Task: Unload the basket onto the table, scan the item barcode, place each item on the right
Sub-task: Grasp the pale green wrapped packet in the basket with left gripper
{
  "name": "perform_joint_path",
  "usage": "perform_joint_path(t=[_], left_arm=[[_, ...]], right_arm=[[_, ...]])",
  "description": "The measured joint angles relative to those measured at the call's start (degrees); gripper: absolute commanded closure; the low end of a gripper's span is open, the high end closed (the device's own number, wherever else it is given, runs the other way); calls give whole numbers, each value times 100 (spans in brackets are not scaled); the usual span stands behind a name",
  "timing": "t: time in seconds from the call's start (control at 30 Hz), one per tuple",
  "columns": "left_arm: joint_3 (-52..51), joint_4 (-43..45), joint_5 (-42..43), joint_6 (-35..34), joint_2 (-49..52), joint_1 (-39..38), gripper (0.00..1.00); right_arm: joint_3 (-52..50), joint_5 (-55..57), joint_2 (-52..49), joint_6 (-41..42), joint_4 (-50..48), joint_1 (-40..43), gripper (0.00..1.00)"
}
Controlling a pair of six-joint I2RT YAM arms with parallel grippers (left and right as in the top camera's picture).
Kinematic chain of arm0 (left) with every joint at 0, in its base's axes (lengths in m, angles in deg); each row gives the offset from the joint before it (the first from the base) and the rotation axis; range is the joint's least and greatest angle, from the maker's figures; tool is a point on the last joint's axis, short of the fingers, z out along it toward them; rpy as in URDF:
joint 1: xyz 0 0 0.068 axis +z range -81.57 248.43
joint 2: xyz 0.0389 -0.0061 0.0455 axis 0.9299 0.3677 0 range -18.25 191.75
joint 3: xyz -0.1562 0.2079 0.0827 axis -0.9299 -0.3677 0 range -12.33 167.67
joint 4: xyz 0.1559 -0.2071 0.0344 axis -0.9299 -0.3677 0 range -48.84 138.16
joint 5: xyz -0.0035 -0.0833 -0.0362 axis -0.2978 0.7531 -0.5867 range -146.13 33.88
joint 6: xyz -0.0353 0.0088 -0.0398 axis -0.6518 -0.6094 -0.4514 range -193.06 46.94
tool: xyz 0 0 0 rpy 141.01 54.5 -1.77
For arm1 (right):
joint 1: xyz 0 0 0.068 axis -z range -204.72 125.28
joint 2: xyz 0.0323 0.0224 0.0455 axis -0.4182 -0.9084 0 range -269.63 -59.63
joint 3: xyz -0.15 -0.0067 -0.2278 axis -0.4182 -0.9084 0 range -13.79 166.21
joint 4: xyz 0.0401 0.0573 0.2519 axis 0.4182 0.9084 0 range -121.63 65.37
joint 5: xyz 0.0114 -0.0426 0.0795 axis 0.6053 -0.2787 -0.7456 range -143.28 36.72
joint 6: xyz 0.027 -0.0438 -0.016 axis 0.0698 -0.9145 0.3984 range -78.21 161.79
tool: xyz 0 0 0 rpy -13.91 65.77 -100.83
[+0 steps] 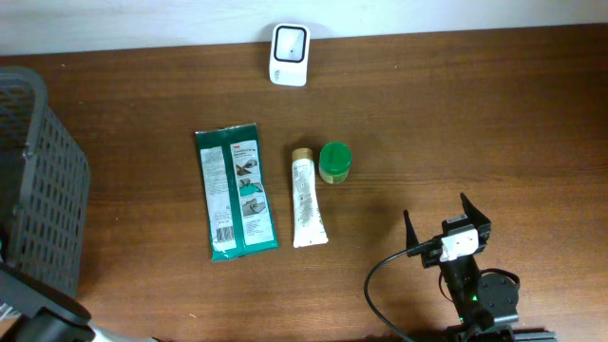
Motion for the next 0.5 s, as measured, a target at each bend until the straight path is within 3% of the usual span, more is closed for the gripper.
perform_joint_path(t=[0.27,0.3,0.37,0.4,0.5], left_arm=[[-11,514,-44,66,474,238,44],[-11,542,-46,66,483,238,54],[-11,638,-37,76,527,240,95],[-11,638,-39,85,535,240,100],[7,658,-190,234,553,238,100]], right_arm=[[0,0,0,-2,-2,0,2],[0,0,0,0,0,0,2],[0,0,0,0,0,0,2],[0,0,0,0,0,0,2],[0,0,0,-4,-2,0,2]])
